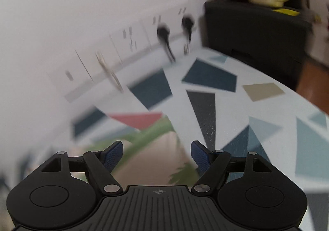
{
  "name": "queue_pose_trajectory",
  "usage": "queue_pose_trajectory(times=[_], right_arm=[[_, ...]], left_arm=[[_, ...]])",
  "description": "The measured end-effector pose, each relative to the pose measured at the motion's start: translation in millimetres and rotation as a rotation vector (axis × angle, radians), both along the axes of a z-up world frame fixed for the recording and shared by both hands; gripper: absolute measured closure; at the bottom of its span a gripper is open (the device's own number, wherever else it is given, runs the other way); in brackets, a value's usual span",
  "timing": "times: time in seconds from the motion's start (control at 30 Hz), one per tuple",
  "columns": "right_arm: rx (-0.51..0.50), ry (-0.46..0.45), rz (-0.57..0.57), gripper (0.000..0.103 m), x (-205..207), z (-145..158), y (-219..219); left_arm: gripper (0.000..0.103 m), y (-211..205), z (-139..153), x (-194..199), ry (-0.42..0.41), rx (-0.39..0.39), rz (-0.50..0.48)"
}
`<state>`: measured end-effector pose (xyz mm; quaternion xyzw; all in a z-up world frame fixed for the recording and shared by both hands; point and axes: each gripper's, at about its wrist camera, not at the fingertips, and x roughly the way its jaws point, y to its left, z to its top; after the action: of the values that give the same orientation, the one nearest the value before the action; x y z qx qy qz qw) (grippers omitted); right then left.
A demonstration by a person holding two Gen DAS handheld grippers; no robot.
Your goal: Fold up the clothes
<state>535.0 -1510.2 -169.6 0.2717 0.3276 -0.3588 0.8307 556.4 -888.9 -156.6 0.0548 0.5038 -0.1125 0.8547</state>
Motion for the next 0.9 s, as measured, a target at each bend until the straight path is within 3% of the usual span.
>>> queue_pose_trajectory(times=[0.07, 0.1, 0.13, 0.2, 0.27, 0.5, 0.9], right_arm=[[-0.004, 0.094, 0.041, 0.035, 18.4, -15.2, -8.8], [-0.002, 0.126, 0.081, 0.042, 24.8, -20.1, -9.5], [0.000, 0.154, 0.125, 0.051, 30.6, -24.3, -9.4], [-0.060, 0.215, 0.224, 0.083, 41.2, -28.4, -0.7], [-0.121, 0.236, 0.276, 0.092, 47.7, -29.3, 6.4], [-0.152, 0.223, 0.248, 0.094, 72.9, -28.9, -6.8], [-0.205, 0.234, 0.217, 0.094, 121.0, -35.4, -38.5]], left_arm=[[0.018, -6.0, -2.6, -1.6, -0.018, 0.028, -0.008], [0.016, -7.5, -3.7, -1.7, -0.025, 0.038, -0.004], [0.012, -7.1, -4.7, -0.4, -0.022, 0.031, 0.002], [0.005, -7.4, -6.6, 2.5, -0.023, 0.022, 0.015], [0.000, -8.7, -8.6, 5.6, -0.031, 0.018, 0.030], [0.000, -16.9, -12.3, 24.8, -0.055, 0.007, 0.105], [0.000, -46.9, -13.1, 60.0, -0.079, 0.003, 0.133]])
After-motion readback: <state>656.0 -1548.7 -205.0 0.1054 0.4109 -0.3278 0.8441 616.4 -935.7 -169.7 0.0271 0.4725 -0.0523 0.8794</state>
